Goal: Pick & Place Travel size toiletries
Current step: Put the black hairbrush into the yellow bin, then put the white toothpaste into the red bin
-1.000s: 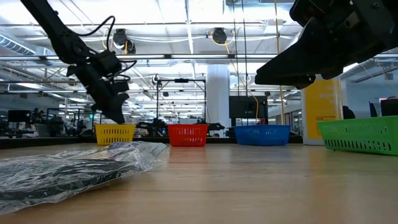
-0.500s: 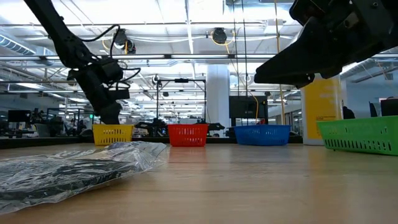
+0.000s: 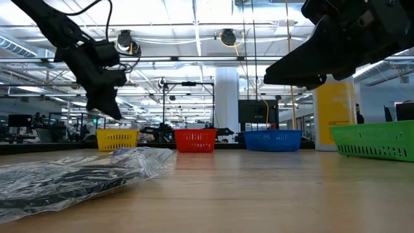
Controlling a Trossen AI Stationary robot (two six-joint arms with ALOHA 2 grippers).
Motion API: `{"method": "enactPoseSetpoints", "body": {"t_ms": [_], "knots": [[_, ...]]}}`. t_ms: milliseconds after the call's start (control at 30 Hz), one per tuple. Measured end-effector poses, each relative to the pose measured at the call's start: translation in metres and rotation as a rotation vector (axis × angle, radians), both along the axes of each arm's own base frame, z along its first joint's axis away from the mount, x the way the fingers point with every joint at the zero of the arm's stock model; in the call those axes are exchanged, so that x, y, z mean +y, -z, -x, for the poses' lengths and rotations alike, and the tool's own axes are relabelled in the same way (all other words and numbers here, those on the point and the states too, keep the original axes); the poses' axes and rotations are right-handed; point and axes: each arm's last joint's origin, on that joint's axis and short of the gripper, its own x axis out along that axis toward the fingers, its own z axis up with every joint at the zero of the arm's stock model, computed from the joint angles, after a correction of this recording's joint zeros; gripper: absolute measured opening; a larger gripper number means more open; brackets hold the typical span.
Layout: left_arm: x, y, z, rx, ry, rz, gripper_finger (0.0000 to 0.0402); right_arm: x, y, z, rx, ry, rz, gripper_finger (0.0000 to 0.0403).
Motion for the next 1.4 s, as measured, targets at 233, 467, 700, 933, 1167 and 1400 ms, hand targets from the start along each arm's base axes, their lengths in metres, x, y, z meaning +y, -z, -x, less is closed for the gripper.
{"method": "enactPoseSetpoints", "body": {"t_ms": [233,467,700,933,1167,1400], "knots": [[-0.022,0.030,-0.011,0.230,0.058,-0.028,0.0011,0.000,0.000,0.000,0.001,-0.004,0.013,0.0132],[-0.023,0.033,-0.014,0.545,-0.076,-0.354,0.0008,0.000,0.000,0.000,0.000,-0.003,0.010,0.0132],[-0.020,0.030,-0.016,0.541,-0.063,-0.415,0.0002,0.000,0.000,0.000,0.001,-0.002,0.007,0.0132],[-0.036,0.022,-0.022,0.477,-0.126,-0.361,0.0018,0.000,0.000,0.000,0.001,-0.003,0.006,0.0132],[-0.075,0.007,-0.040,0.233,-0.057,-0.255,0.0005,0.000,0.000,0.000,0.000,-0.003,0.001,0.0132],[-0.128,-0.006,-0.070,-0.017,0.138,-0.273,0.0002,0.001,0.002,-0.001,-0.003,-0.006,-0.023,0.0132]]}}
